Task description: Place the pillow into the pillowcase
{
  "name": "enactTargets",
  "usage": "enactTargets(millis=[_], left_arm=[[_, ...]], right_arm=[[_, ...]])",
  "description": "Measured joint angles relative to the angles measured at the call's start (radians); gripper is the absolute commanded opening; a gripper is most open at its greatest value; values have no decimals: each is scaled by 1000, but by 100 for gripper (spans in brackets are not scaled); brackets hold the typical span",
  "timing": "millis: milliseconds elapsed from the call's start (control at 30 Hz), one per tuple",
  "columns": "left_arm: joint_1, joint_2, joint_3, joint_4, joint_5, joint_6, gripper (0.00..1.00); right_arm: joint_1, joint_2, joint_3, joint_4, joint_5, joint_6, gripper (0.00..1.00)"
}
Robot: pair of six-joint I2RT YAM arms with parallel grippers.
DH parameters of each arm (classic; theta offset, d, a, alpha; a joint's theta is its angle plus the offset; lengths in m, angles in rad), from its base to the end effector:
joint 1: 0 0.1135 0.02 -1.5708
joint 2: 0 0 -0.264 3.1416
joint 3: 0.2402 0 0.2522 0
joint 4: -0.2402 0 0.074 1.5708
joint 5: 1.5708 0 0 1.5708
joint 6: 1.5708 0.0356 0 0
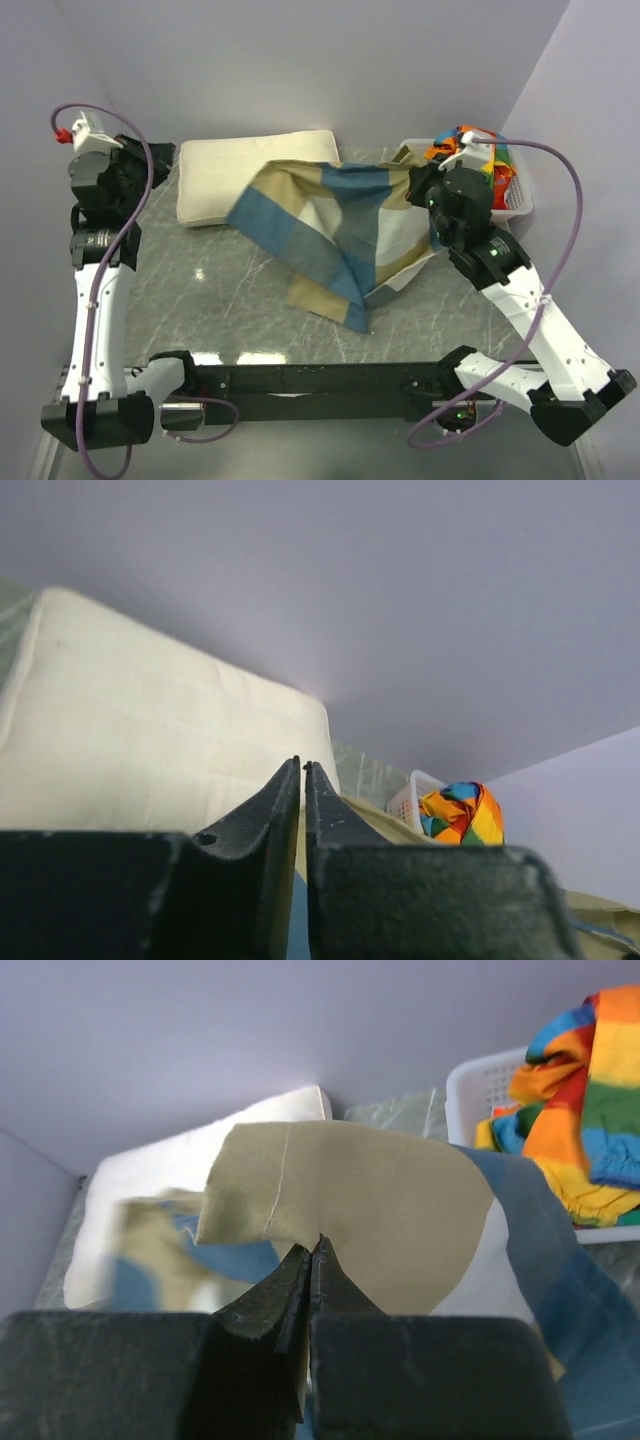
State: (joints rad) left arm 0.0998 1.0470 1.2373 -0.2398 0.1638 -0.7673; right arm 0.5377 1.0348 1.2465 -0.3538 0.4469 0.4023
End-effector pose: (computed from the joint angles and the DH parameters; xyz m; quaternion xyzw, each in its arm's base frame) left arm 0.2256 0.0168 0.4420 -0.2521 0.6789 -0.2811 0.6298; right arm 0.1943 0.0980 0.4356 0.0950 0.7449 0.1401 0.6454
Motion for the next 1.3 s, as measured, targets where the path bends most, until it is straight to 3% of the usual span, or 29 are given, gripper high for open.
enactTargets(millis=[33, 100, 133, 167, 267, 367, 467, 600, 767, 967, 1300], left_arm=[[0, -14, 12, 0, -6, 7, 11], [0, -29, 28, 3, -7, 19, 25], [0, -31, 29, 9, 6, 19, 33], [0, -30, 29, 11, 19, 22, 48], [-20, -21, -46, 67, 81, -18, 70], [-132, -3, -222, 114, 80, -44, 78], [-327, 81, -413, 180, 82, -67, 85], [-576, 222, -580, 293, 105, -92, 91], [-793, 301, -613, 448, 139, -82, 92], [-981, 396, -512, 510, 147, 2, 87], [-1262, 628, -300, 440, 16, 110, 85]], right_arm=[[0, -13, 11, -9, 5, -6, 0], [0, -31, 28, -27, 9, -16, 0], [0, -37, 35, -33, 8, -20, 0], [0, -38, 39, -37, 8, -23, 0], [0, -35, 40, -55, 3, -30, 0], [0, -21, 40, -75, -3, -30, 0], [0, -8, 38, -90, -6, -30, 0], [0, 4, 37, -112, 0, -34, 0], [0, 31, 27, -118, 15, -34, 0], [-2, 105, -11, -133, 42, -34, 0], [-15, 163, -11, -148, 46, -33, 0]])
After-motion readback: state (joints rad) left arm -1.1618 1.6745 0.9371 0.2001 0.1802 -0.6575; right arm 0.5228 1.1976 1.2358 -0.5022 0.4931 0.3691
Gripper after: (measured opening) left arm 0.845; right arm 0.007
